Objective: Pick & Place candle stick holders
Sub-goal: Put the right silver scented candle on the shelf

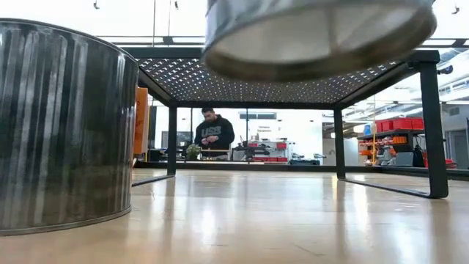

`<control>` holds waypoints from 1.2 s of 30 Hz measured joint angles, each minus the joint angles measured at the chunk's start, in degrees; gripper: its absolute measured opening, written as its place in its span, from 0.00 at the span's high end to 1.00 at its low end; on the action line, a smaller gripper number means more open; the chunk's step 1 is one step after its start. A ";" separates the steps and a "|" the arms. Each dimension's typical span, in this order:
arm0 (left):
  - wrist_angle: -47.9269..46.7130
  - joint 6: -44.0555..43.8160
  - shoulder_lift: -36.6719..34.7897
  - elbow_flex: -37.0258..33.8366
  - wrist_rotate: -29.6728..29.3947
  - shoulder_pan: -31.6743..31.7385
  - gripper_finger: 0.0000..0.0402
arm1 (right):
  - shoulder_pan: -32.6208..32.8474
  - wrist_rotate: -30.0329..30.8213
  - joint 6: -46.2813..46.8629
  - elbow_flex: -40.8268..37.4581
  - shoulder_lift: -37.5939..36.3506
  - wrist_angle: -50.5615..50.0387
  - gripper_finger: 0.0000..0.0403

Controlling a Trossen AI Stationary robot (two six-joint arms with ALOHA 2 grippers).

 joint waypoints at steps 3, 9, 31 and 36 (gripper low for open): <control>0.00 -0.02 0.00 0.00 0.00 0.00 0.03 | 0.75 1.50 0.00 0.00 -2.14 -2.95 0.27; 0.01 -0.13 0.00 0.00 0.00 0.00 0.03 | 2.44 3.15 1.58 0.00 -8.19 -7.69 0.27; -0.59 -3.08 0.04 0.00 0.00 -0.22 0.03 | 11.06 23.14 26.63 0.13 -26.35 -46.75 0.27; -0.44 -3.10 0.04 0.00 0.00 -0.22 0.03 | 10.47 24.99 31.77 0.13 -27.00 -53.15 0.27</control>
